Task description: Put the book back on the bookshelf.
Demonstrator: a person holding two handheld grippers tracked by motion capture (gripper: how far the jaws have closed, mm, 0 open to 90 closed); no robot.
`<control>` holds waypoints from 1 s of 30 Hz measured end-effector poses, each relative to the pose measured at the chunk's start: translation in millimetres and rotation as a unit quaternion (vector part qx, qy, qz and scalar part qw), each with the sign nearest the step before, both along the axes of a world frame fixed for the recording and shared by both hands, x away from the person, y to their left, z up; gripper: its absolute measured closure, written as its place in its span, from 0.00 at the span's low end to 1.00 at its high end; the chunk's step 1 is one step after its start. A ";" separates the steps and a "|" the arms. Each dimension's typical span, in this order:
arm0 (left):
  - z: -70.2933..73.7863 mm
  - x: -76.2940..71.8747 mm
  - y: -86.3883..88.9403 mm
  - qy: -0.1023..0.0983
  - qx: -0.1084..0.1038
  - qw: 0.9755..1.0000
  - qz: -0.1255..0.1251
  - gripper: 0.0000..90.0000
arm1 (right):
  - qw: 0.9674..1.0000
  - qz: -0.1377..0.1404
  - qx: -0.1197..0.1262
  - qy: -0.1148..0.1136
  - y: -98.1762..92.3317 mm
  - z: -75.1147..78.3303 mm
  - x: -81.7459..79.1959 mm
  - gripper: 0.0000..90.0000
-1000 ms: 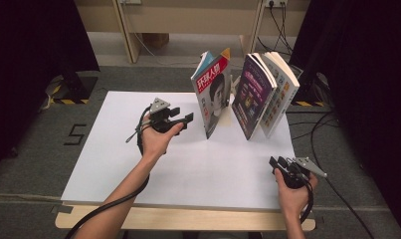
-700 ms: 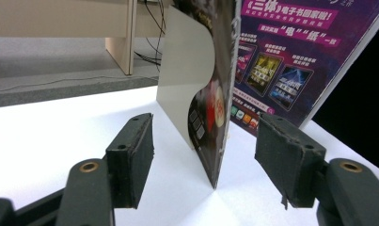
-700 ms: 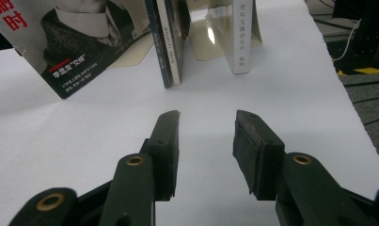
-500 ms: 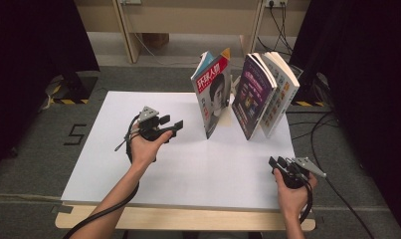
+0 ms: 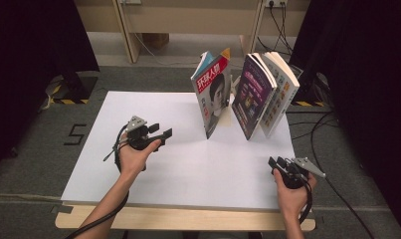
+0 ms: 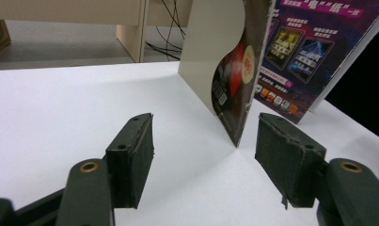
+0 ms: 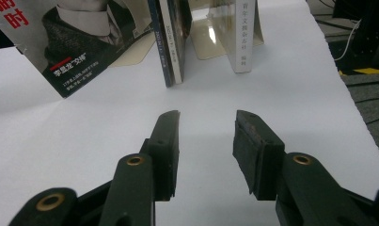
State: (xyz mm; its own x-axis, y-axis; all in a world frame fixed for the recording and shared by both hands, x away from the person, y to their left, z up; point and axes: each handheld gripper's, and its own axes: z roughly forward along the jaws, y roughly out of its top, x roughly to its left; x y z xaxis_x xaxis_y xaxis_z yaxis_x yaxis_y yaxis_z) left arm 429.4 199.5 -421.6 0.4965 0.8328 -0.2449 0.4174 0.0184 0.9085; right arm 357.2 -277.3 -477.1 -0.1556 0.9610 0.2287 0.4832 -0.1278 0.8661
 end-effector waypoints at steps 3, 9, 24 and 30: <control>-3.9 -3.0 5.8 0.001 0.001 1.000 0.004 0.41 | 1.000 -0.001 0.001 0.001 -0.1 -0.9 0.3 0.68; -15.6 -12.8 23.1 0.008 0.005 1.000 0.014 0.41 | 1.000 0.000 -0.001 0.002 0.7 -0.4 -0.1 0.68; -42.6 -36.2 48.1 0.013 0.012 0.999 0.031 0.41 | 1.000 0.000 -0.003 0.001 1.5 -0.7 -0.6 0.68; -55.9 -45.1 63.5 0.016 0.018 0.999 0.044 0.41 | 1.000 0.000 -0.002 0.003 2.3 -0.9 -1.2 0.68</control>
State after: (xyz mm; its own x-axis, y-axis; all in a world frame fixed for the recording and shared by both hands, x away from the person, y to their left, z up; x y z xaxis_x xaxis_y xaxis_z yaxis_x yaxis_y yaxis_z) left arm 384.3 263.0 -477.5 0.4138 0.8811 -0.2291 0.4450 0.0238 0.8952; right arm 356.1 -275.0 -478.0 -0.1534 0.9621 0.2256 0.4892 -0.1245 0.8633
